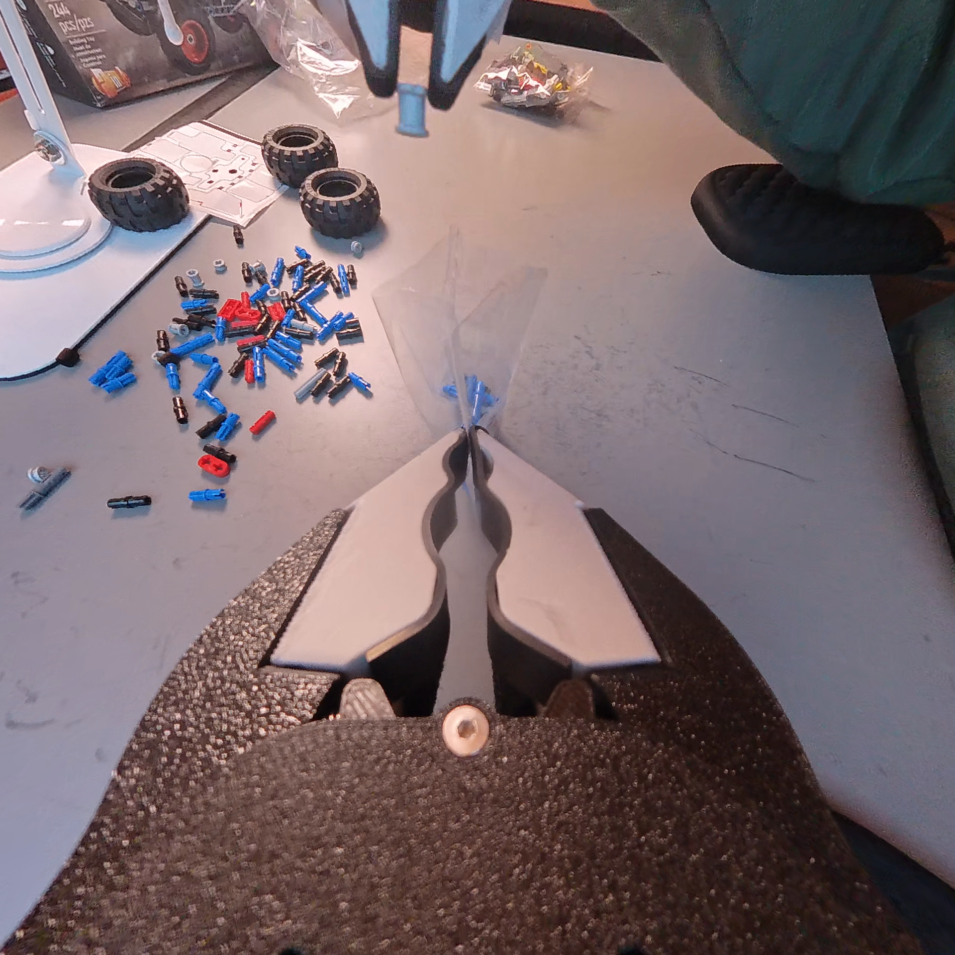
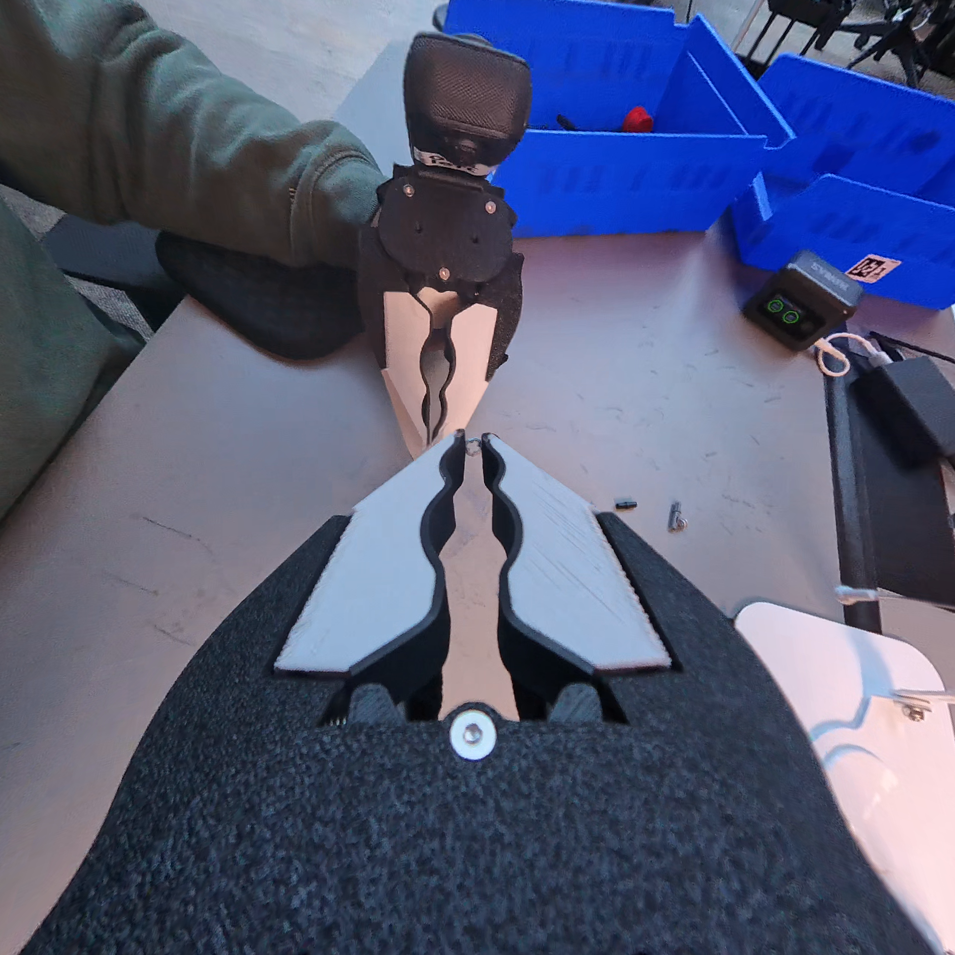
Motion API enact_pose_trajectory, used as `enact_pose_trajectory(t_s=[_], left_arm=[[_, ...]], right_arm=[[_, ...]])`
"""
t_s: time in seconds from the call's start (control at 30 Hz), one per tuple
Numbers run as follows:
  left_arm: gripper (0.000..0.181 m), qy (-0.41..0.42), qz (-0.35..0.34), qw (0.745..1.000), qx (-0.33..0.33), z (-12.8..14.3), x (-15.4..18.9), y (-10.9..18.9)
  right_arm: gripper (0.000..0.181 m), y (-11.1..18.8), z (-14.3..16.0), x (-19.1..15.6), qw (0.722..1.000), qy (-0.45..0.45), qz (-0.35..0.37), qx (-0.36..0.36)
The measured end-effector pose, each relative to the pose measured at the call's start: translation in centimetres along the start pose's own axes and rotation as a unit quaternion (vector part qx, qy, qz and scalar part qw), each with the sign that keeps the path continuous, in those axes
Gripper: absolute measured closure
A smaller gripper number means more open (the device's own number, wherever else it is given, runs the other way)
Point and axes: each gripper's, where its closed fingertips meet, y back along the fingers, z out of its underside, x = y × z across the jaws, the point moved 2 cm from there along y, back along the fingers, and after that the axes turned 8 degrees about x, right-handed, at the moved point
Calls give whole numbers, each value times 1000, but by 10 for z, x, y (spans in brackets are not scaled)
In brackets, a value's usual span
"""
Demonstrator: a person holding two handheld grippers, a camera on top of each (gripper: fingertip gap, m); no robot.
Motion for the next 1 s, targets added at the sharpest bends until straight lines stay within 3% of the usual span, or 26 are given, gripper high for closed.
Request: enact_pose_trajectory(t_s=[0.37,0.5,0.6,0.8,1.0], left_arm=[[181,4,2,1000,1,0,0,0],[181,3,3,1000,0,0,0,0],[181,3,4,1000,-1,0,1,0],[181,2,6,1000,-1,0,1,1],[181,6,8,1000,1,0,0,1]], right_arm=[[174,-5,8,-5,1000,3,-7,-25],[165,1,18,3,999,-32,-6,-14],[166,4,41,17,998,-66,9,-18],[167,-11,130,25,985,-100,26,-136],[164,-23,150,22,982,-98,29,-161]])
